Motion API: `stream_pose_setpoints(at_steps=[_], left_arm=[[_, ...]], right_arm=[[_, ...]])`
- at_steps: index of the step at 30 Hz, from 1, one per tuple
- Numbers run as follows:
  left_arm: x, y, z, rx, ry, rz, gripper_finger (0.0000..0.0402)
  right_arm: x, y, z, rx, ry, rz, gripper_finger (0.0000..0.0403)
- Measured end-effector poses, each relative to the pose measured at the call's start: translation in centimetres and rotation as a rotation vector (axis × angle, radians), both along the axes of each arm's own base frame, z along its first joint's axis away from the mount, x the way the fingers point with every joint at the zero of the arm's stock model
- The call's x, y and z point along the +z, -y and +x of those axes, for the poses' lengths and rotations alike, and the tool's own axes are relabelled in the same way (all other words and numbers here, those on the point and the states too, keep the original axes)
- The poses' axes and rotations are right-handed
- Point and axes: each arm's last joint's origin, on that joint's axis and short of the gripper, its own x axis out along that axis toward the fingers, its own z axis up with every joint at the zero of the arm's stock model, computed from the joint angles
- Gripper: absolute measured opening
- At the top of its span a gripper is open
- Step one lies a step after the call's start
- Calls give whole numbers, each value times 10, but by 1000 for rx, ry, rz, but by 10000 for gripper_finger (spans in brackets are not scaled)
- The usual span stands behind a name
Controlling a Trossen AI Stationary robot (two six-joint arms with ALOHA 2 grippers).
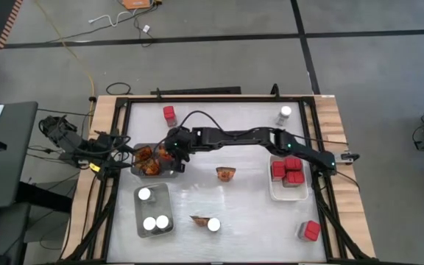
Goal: Sort spices by type
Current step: Put the orange spice pack into the black bin, then put the red spice can into the white bin
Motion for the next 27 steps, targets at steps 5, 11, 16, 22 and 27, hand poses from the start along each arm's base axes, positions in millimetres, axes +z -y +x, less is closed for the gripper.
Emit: stream_pose_setpoints(at_steps=[5,11,16,22,27], left_arm=[[0,0,0,2,-2,-9,256],[-1,0,0,4,-8,-13,256],[-1,0,0,5,-8,-15,256],[-1,0,0,10,-9,-34,256],[-1,0,0,11,-9,-37,256]], right_arm=[[-11,-1,2,-2,-21,5,67],[-10,-4,3,18,-10,-10,69],[1,-4,3,20,14,-13,72],[18,-5,3,24,49,-18,72],[33,-6,-9,15,-1,-5,73]])
